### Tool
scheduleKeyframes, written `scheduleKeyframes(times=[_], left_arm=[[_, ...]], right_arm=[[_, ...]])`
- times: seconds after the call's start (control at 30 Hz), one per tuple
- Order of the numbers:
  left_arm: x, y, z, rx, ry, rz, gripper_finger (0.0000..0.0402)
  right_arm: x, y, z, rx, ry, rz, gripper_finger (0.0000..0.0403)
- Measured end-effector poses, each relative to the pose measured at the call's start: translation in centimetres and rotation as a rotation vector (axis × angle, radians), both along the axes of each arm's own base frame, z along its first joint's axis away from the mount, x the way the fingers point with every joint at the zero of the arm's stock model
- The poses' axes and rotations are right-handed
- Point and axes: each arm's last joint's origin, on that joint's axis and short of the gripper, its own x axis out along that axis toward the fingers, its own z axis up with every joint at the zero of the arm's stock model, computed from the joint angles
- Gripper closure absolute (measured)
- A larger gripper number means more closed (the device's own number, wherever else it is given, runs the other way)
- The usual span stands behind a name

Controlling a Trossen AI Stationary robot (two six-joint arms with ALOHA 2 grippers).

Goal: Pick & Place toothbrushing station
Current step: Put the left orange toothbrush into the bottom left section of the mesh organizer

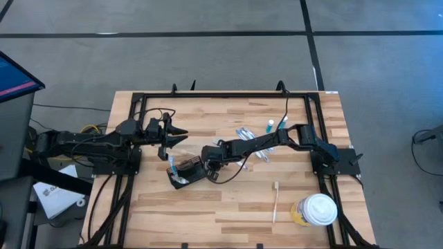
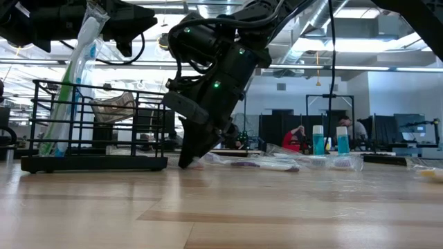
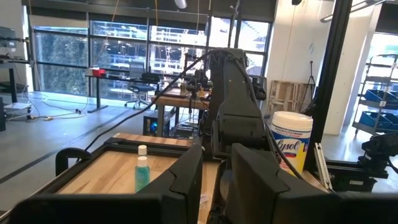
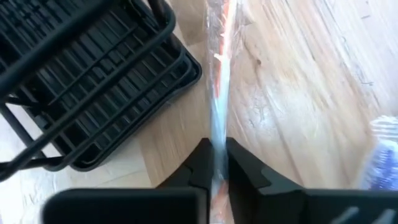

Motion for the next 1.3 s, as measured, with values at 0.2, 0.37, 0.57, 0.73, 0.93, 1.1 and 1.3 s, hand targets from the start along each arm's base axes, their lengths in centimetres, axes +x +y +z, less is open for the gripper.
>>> scheduleKeyframes(times=[0.2,0.37,0.57,0.73,0.93,1.1,1.3], left_arm=[[0.0,0.0,0.0,0.000,0.000,0.000,0.0321],[0.0,0.0,0.0,0.000,0.000,0.000,0.0321],[0.0,0.0,0.0,0.001,-0.001,0.001,0.0321],[0.0,0.0,0.0,0.002,-0.001,0.001,0.0321],[0.0,0.0,0.0,0.003,-0.002,0.001,0.0321],[0.0,0.0,0.0,0.003,-0.003,0.001,0.0321],[0.0,0.0,0.1,0.003,-0.005,0.001,0.0321]], right_arm=[[-0.2,-0.1,0.6,-0.037,0.007,0.005,0.0392],[-1.1,-0.2,2.4,-0.130,0.027,-0.004,0.0395],[-2.0,-0.5,6.0,-0.211,0.000,-0.018,0.0397],[-2.6,-0.5,8.3,-0.246,-0.031,-0.005,0.0397],[-4.0,-1.0,12.2,-0.294,-0.078,-0.029,0.0397],[-5.5,-1.2,16.0,-0.343,-0.160,-0.052,0.0397],[-7.3,-1.0,19.8,-0.365,-0.255,-0.051,0.0397]])
